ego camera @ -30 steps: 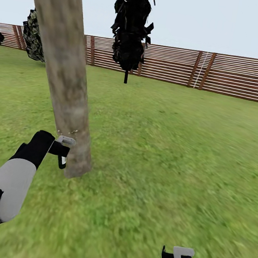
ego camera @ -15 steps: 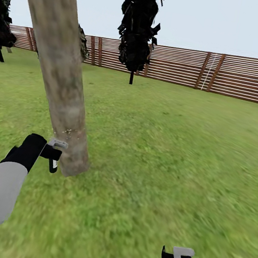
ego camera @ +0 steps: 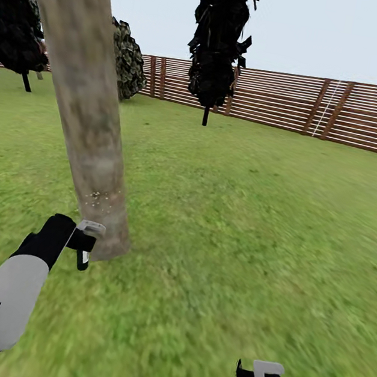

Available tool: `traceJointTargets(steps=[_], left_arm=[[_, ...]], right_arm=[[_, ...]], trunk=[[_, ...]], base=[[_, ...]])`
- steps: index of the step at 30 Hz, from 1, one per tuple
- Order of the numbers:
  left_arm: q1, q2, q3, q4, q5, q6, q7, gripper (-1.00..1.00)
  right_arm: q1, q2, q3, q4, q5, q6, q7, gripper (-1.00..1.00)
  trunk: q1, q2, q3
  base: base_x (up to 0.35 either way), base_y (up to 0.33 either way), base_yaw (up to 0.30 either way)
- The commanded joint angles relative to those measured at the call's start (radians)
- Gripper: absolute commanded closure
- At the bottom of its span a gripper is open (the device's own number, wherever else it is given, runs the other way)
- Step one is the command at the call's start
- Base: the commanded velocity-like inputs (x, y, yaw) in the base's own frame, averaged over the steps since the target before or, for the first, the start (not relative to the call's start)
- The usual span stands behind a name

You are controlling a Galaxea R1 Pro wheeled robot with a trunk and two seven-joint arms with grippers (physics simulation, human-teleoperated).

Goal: In the garden, pick up the pesticide atomizer on the floor and spray pesticide onto both trees until each tree trunk is fully covered.

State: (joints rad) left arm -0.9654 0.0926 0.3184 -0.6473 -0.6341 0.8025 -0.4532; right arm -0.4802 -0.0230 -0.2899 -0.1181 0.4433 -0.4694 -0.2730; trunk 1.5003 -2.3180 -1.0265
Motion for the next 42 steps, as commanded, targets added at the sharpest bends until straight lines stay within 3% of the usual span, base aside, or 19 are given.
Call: traceJointTargets(steps=[1, 3, 7, 9, 11, 14, 17, 33, 37, 42], left_arm=[[0.000, 0.000, 0.000, -0.002, -0.001, 0.000, 0.000, 1.00], [0.002, 0.010, 0.006, -0.003, -0.002, 0.000, 0.000, 1.00], [0.016, 0.077, 0.092, -0.003, -0.001, -0.003, 0.039, 1.00], [0.034, 0.088, 0.111, -0.003, 0.000, -0.005, 0.047, 1.00], [0.042, 0.077, 0.114, 0.009, 0.002, -0.033, 0.050, 1.00], [0.043, 0.035, 0.120, 0.028, 0.003, -0.103, 0.081, 1.00], [0.043, 0.004, 0.123, 0.028, 0.004, -0.113, 0.119, 1.00], [0.044, 0.003, 0.120, 0.011, 0.001, -0.116, 0.140, 1.00], [0.107, 0.006, 0.119, 0.011, 0.003, -0.121, 0.140, 1.00], [0.121, -0.024, 0.122, 0.031, 0.019, -0.199, 0.141, 1.00]], right_arm=[[0.000, 0.000, 0.000, 0.000, 0.000, 0.000, 0.000, -1.00], [0.000, 0.000, 0.000, 0.000, 0.000, 0.000, 0.000, -1.00], [0.000, 0.000, 0.000, 0.000, 0.000, 0.000, 0.000, -1.00], [0.000, 0.000, 0.000, 0.000, 0.000, 0.000, 0.000, -1.00], [0.000, 0.000, 0.000, 0.000, 0.000, 0.000, 0.000, -1.00], [0.000, 0.000, 0.000, 0.000, 0.000, 0.000, 0.000, -1.00], [0.000, 0.000, 0.000, 0.000, 0.000, 0.000, 0.000, -1.00], [0.000, -0.004, 0.000, 0.000, 0.000, 0.000, -0.001, -1.00], [0.000, -0.004, 0.000, 0.000, 0.000, 0.000, 0.000, -1.00], [0.000, -0.003, 0.000, 0.000, 0.000, 0.000, 0.000, -1.00]], trunk=[[0.000, 0.000, 0.000], [0.000, 0.000, 0.000], [0.000, 0.000, 0.000], [0.000, 0.000, 0.000], [0.000, 0.000, 0.000], [0.000, 0.000, 0.000], [0.000, 0.000, 0.000], [0.000, 0.000, 0.000], [0.000, 0.000, 0.000], [0.000, 0.000, 0.000]], base=[[0.008, -0.275, 0.000], [0.052, -0.276, 0.000], [0.105, -0.184, 0.000], [0.024, -0.035, 0.003], [0.004, -0.006, 0.147], [0.001, -0.001, 0.256], [0.000, 0.000, 0.275], [0.192, 0.107, 0.072], [0.013, 0.012, 0.000], [0.000, 0.000, 0.000]])
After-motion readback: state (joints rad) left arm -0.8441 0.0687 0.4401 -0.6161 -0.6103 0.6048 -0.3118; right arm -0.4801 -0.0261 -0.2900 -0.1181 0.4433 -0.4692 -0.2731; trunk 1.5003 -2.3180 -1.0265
